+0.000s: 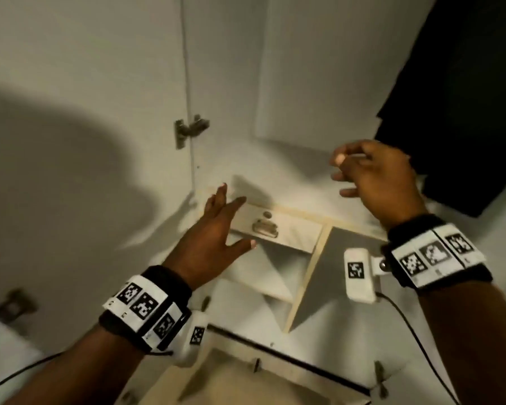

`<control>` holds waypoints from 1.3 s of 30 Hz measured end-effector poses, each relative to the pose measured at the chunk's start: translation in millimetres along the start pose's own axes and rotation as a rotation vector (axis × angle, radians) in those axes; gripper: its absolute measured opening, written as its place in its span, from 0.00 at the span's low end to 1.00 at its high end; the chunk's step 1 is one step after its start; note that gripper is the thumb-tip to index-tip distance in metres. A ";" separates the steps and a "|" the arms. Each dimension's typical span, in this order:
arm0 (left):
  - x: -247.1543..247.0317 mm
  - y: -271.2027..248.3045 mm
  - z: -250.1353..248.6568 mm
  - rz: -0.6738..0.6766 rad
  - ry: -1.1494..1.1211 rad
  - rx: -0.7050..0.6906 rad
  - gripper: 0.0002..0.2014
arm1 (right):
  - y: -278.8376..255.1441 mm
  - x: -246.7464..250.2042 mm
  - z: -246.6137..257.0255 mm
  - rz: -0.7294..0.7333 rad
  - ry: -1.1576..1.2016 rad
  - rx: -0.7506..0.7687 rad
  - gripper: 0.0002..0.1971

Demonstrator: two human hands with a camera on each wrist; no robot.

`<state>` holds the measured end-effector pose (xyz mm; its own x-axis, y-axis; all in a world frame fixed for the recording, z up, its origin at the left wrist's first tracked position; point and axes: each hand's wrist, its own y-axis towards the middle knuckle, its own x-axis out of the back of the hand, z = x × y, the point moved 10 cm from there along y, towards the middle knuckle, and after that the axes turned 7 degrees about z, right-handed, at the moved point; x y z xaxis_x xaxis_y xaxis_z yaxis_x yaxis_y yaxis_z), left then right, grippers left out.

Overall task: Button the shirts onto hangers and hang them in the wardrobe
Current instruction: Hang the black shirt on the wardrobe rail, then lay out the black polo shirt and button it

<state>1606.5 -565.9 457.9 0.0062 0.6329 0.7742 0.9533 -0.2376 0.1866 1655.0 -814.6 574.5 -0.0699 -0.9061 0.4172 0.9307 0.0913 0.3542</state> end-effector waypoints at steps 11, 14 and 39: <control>-6.2 -407.2 203.3 0.162 -0.035 0.670 0.22 | -281.5 -388.0 9.1 0.983 0.013 -0.041 0.12; 18.7 -507.8 233.3 0.065 0.000 0.816 0.23 | -345.0 -482.4 46.6 1.196 -0.019 0.023 0.11; 105.9 -1008.7 286.5 -0.742 -0.226 1.835 0.20 | -744.3 -919.6 330.5 2.199 -0.051 0.902 0.08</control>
<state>732.2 -48.1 178.3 -0.5741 0.3336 0.7478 -0.0991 0.8782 -0.4679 907.9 87.2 203.8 0.3936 0.7424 0.5421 -0.7073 0.6213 -0.3374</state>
